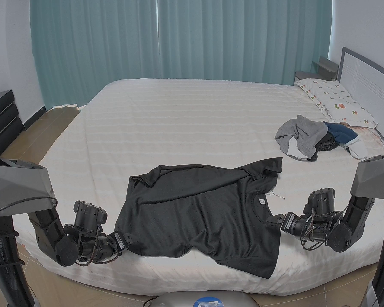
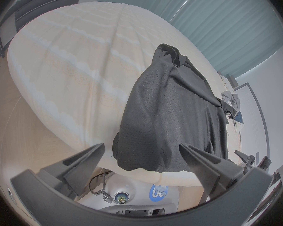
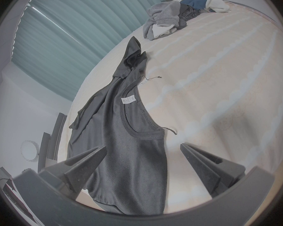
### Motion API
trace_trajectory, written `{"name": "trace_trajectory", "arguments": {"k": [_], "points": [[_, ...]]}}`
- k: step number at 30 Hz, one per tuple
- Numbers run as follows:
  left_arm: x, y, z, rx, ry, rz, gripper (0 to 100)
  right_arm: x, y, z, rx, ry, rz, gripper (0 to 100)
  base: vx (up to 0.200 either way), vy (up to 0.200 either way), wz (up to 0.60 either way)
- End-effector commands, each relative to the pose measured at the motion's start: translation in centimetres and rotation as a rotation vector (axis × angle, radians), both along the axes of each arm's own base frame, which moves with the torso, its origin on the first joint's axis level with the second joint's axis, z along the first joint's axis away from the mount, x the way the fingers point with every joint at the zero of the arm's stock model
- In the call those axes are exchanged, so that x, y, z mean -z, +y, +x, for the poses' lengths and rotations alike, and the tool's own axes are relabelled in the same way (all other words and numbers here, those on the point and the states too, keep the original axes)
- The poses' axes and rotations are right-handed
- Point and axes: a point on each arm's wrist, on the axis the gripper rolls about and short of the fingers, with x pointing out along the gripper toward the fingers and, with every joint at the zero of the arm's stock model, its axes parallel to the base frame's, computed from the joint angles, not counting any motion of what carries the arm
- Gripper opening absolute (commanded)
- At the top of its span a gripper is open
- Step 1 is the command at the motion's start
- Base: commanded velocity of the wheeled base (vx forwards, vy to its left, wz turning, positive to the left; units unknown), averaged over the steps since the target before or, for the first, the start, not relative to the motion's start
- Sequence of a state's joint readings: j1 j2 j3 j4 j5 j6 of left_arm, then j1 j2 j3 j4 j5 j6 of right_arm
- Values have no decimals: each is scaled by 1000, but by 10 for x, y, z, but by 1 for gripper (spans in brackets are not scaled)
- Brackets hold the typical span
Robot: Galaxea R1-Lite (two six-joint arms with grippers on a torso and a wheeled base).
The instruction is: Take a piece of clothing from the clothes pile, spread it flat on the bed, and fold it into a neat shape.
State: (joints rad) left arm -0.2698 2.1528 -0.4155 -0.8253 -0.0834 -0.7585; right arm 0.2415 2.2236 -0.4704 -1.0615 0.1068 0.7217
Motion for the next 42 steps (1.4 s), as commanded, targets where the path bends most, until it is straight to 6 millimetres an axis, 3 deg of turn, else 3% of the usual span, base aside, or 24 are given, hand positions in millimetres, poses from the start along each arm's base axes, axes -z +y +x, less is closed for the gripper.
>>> {"name": "trace_trajectory", "arguments": {"k": [1,11,16,26,27,33,42], "points": [[-1,0,2,-5,-6,-4,0,-3,1,-3,-8,-5,-1,100,0,0,0],[-3,8,8,-59,-31,32,0,-2,7,-13,-36,62,-22,100,0,0,0],[-16,9,3,-61,-68,47,0,2,7,-12,-36,98,-31,100,0,0,0],[-15,10,-5,-29,-23,82,0,13,13,-9,-55,123,-17,100,0,0,0],[-14,10,-5,-29,-22,83,0,16,14,-9,-60,132,-22,0,0,0,0],[-13,10,-6,-23,-11,88,0,15,13,-9,-54,127,-35,0,0,0,0],[-17,11,-17,25,60,132,0,-26,-17,-10,-20,78,-93,0,0,0,0]]}}
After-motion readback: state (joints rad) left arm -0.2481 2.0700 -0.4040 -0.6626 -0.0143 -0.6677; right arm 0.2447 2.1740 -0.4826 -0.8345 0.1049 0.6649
